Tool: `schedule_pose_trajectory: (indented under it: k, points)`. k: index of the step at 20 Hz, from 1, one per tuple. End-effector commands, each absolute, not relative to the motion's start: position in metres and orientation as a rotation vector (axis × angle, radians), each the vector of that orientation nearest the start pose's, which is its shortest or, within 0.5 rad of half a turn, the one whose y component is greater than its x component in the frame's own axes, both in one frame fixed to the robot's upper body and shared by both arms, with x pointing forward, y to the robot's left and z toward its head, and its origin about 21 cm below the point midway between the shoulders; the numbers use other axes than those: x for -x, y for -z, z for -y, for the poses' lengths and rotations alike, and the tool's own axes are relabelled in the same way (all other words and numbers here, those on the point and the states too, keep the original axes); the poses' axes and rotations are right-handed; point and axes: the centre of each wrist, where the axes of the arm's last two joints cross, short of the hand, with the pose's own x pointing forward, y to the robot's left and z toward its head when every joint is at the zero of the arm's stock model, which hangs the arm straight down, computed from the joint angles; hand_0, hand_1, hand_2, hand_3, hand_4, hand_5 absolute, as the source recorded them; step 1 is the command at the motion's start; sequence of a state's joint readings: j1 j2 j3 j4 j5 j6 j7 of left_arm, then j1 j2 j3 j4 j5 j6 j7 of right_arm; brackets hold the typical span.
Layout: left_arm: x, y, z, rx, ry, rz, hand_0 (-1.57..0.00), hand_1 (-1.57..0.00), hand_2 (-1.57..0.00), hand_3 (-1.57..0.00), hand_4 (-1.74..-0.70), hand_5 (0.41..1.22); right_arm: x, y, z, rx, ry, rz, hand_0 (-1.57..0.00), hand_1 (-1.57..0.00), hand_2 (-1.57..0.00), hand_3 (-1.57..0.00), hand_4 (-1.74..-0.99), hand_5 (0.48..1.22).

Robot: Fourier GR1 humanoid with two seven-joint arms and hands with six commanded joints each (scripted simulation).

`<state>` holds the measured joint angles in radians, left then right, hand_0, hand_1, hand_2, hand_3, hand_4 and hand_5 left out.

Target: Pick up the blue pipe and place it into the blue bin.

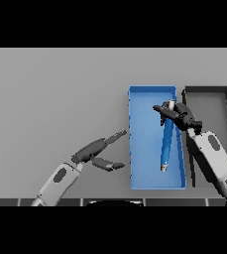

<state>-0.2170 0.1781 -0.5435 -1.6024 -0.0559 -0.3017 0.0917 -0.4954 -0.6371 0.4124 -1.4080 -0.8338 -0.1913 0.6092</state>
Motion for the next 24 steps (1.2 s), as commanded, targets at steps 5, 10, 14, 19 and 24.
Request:
schedule_pose_trajectory:
  k: [5, 10, 14, 19, 24]
  points:
    - [-0.253, -0.04, -0.125, 0.425, 0.977, 1.503, 0.0, 0.0, 0.0, 0.0, -0.89, 0.453, -0.338, -0.096, 0.249, -0.152, -0.239, 0.816, -0.53, -0.48, -0.46, -0.37, -1.285, 1.141]
    - [-0.251, -0.042, -0.121, 0.427, 0.977, 1.508, 0.0, 0.0, 0.0, 0.0, -0.9, 0.451, -0.339, -0.09, 0.244, -0.039, -0.411, 0.797, -0.17, -0.16, -0.15, -0.12, -1.149, 0.887]
    - [-0.252, -0.039, -0.121, 0.43, 0.974, 1.501, 0.0, 0.0, 0.0, 0.0, -0.91, 0.455, -0.341, -0.078, 0.244, 0.041, -0.496, 0.825, -0.07, -0.06, -0.06, -0.05, -1.125, 0.764]
    - [-0.253, -0.038, -0.122, 0.433, 0.962, 1.506, 0.0, 0.0, 0.0, 0.0, -0.92, 0.462, -0.341, -0.077, 0.245, 0.052, -0.488, 0.849, -0.02, -0.02, -0.02, -0.02, -1.119, 0.695]
    - [-0.251, -0.039, -0.124, 0.442, 0.962, 1.504, 0.0, 0.0, 0.0, 0.0, -0.92, 0.467, -0.34, -0.08, 0.249, 0.046, -0.509, 0.842, -0.01, -0.01, -0.01, -0.01, -1.129, 0.673]
